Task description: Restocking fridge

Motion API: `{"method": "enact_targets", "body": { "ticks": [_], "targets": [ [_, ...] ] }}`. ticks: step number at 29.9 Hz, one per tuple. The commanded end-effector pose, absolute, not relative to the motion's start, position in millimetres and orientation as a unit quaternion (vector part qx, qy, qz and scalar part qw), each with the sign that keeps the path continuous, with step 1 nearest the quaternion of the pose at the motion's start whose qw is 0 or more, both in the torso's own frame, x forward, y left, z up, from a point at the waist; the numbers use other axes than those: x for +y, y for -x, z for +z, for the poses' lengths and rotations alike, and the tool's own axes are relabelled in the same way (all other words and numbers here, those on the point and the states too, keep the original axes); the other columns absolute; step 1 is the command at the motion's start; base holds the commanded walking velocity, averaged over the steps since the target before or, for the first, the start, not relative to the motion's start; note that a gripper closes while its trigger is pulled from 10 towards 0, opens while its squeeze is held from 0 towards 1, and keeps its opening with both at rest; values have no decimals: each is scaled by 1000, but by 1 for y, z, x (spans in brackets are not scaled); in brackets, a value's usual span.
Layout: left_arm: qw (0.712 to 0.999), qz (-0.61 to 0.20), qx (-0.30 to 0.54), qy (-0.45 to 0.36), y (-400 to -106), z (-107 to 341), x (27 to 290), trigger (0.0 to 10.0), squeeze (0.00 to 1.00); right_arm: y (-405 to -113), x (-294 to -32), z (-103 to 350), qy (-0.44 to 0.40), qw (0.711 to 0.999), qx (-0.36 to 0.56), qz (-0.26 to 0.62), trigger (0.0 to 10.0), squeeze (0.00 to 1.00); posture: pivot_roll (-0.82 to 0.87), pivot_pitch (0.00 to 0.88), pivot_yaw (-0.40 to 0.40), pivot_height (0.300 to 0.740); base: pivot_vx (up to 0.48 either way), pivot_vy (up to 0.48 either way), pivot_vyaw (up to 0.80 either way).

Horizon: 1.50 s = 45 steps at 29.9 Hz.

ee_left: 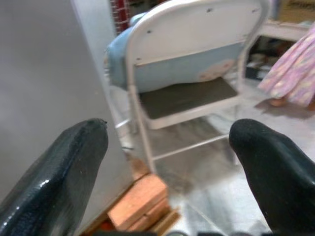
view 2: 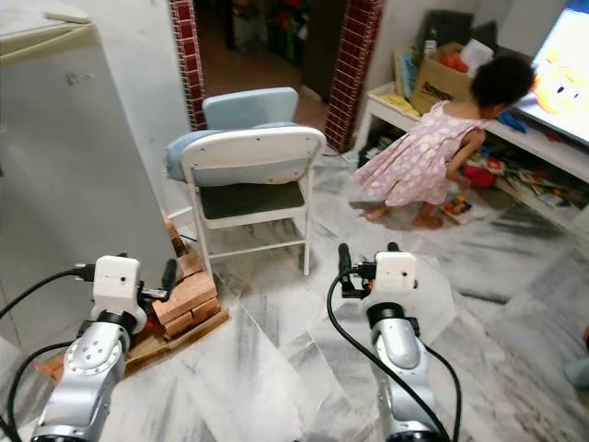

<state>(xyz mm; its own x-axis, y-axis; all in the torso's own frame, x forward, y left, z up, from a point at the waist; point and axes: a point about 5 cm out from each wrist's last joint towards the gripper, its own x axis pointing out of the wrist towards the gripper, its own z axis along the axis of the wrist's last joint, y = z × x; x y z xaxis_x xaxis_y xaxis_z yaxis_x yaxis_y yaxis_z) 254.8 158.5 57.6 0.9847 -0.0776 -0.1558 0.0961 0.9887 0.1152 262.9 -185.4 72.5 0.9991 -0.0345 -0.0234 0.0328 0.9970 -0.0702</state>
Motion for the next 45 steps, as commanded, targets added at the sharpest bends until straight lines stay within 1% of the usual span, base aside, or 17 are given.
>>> {"method": "enact_targets", "body": {
  "ticks": [1,4,8,9,14,18,20,23,26,33,35,38,41,42,45],
  "targets": [
    [994,-26,74,-76,-254,59,171,10000,0,-268,-182,76,39,999,8,-20,10000,0,5,0,-20,740,0,480,0],
    [994,-21,77,-78,-252,58,175,10000,0,-266,-185,74,36,999,16,-27,10000,0,3,0,-18,740,0,480,0],
    [993,-11,86,-80,-246,55,182,10000,0,-257,-196,68,76,995,23,-54,10000,0,2,0,-18,740,0,480,0],
    [992,-10,91,-82,-243,53,184,10000,0,-252,-200,63,71,996,32,-52,10000,0,5,0,-21,740,0,480,0],
    [992,-7,96,-86,-240,52,188,10000,0,-248,-204,60,86,994,42,-56,10000,0,7,0,-24,740,0,480,0],
    [991,-3,99,-85,-239,51,190,10000,0,-248,-203,57,67,994,58,-59,10000,0,8,0,-23,740,0,480,0],
    [991,-7,100,-84,-240,51,187,10000,0,-251,-197,61,43,997,41,-45,10000,0,11,0,-24,740,0,480,0],
    [992,-13,98,-82,-243,51,182,10000,0,-254,-191,64,31,999,31,-30,10000,0,11,0,-21,740,0,480,0],
    [992,-18,96,-81,-245,52,179,10000,0,-257,-186,64,24,999,32,-20,10000,0,11,0,-20,740,0,480,0],
    [992,-25,98,-81,-245,52,177,10000,0,-258,-185,65,23,999,29,-16,10000,0,8,0,-19,740,0,480,0],
    [991,-39,101,-77,-245,51,174,10000,0,-258,-186,65,27,999,28,-19,10000,0,6,0,-18,740,0,480,0],
    [990,-60,103,-77,-244,51,169,10000,0,-259,-187,65,28,999,28,-21,10000,0,9,0,-20,740,0,0,0],
    [978,-138,103,-115,-241,52,160,10000,0,-260,-188,64,30,999,32,-22,10000,0,24,0,-37,740,0,0,0],
    [978,-138,103,-115,-241,52,160,10000,0,-260,-188,64,30,999,32,-22,10000,0,24,0,-37,740,0,0,0],
    [960,-200,104,-163,-235,48,159,10000,0,-258,-190,60,33,998,41,-19,10000,0,25,0,-45,740,0,0,0]
  ]
}}
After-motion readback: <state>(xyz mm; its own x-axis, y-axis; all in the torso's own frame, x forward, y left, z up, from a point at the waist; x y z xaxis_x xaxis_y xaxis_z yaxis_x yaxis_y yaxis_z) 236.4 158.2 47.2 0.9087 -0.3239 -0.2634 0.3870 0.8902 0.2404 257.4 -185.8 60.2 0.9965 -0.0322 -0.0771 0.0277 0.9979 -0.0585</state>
